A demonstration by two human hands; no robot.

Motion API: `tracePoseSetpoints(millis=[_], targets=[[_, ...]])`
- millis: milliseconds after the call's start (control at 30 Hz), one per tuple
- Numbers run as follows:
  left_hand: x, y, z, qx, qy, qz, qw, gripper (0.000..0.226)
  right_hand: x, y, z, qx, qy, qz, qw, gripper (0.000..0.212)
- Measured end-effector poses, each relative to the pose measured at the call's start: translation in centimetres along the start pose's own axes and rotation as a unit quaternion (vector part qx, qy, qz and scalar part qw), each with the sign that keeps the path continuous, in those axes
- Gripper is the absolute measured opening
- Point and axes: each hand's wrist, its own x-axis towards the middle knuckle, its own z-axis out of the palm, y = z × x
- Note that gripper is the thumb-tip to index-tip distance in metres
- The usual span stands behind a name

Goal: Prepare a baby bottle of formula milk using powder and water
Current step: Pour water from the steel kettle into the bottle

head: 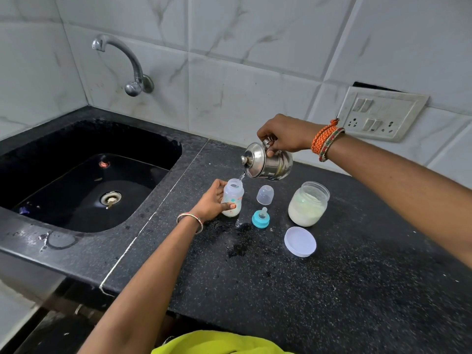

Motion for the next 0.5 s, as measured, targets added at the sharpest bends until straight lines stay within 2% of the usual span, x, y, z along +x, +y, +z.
tracePoseSetpoints(millis=[500], targets=[[-0.11, 0.25, -0.16, -0.018, -0.009, -0.004, 1.0, 0.047, 0.17, -0.38, 0.21, -0.032, 0.014, -0.016, 0.999, 0.02]])
